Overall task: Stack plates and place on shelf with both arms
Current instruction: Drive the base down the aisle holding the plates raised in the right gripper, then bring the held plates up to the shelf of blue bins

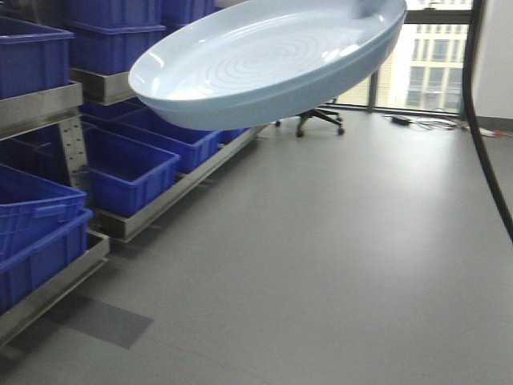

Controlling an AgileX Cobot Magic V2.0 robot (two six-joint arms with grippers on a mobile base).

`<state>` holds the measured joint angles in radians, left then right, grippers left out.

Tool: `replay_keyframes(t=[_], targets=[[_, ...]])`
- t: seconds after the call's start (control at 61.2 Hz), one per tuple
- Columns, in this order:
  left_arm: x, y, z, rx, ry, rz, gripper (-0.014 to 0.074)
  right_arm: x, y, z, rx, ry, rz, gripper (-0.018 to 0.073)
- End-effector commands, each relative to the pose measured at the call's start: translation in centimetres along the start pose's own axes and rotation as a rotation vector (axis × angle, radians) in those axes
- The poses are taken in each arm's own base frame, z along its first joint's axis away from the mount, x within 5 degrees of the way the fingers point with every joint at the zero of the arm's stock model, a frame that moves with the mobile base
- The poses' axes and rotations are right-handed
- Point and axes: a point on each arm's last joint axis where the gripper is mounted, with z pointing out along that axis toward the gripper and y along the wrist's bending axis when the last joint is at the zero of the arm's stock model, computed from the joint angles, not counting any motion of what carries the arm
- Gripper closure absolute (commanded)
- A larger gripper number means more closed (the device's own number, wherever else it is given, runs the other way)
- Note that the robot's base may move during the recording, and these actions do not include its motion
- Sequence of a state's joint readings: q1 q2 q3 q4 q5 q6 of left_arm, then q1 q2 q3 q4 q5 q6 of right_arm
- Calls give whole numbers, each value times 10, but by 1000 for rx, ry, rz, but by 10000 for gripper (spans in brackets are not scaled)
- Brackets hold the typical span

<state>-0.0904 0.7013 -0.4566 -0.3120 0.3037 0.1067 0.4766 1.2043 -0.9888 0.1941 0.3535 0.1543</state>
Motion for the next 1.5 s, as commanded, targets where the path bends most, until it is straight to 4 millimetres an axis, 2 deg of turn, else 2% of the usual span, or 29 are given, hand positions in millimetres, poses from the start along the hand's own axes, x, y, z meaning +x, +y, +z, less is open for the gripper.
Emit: replay_keyframes(t=[0.0, 0.882, 1.486], targets=[[-16, -3, -3, 8, -103, -11, 510, -21, 6, -15, -33, -149, 3, 503], [-16, -3, -3, 8, -103, -11, 510, -21, 6, -15, -33, -150, 3, 503], [-12, -1, 9, -4, -47, -15, 510, -21, 6, -15, -33, -150, 3, 503]])
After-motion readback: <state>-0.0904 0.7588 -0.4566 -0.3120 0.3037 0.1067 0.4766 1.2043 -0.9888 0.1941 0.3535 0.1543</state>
